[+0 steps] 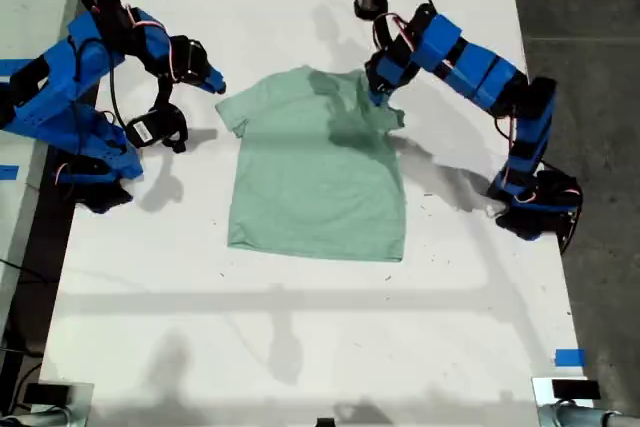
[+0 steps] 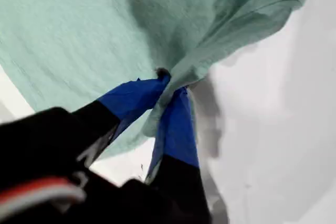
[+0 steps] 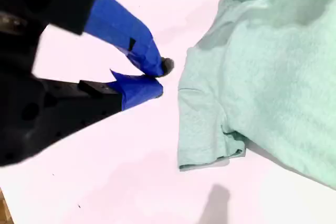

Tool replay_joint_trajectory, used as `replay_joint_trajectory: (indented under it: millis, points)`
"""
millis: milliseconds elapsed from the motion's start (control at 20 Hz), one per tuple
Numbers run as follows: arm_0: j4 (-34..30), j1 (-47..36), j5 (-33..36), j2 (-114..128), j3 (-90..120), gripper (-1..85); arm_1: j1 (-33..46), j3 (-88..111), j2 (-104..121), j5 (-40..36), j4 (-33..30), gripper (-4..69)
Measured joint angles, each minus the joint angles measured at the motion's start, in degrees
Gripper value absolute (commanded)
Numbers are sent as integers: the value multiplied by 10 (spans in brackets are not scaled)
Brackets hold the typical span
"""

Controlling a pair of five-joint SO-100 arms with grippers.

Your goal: Fold tshirt

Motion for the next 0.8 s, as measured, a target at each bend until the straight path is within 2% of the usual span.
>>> replay_joint_trajectory:
  millis: [150,200,250,300,400,450,500,600,800]
  points:
    - [0,1,0,0,0,34,-41,0,-50,56,-80,-12]
    - [0,4,-1,0,0,34,-52,0,-78,76,-111,31]
    - [0,8,-1,0,0,34,-59,0,-112,90,-140,135]
    - [0,11,-1,0,0,34,-65,-2,-142,99,-164,289]
    - [-4,17,-4,0,0,34,-76,-22,-179,113,-190,418]
    - [-4,18,-8,0,0,68,-80,-23,-177,119,-192,438]
    - [-4,18,-9,0,0,112,-83,-23,-172,120,-193,410]
    - [-4,18,-13,0,0,135,-84,-23,-153,115,-192,341]
    - [-4,19,-21,0,0,168,-74,-14,14,91,-121,306]
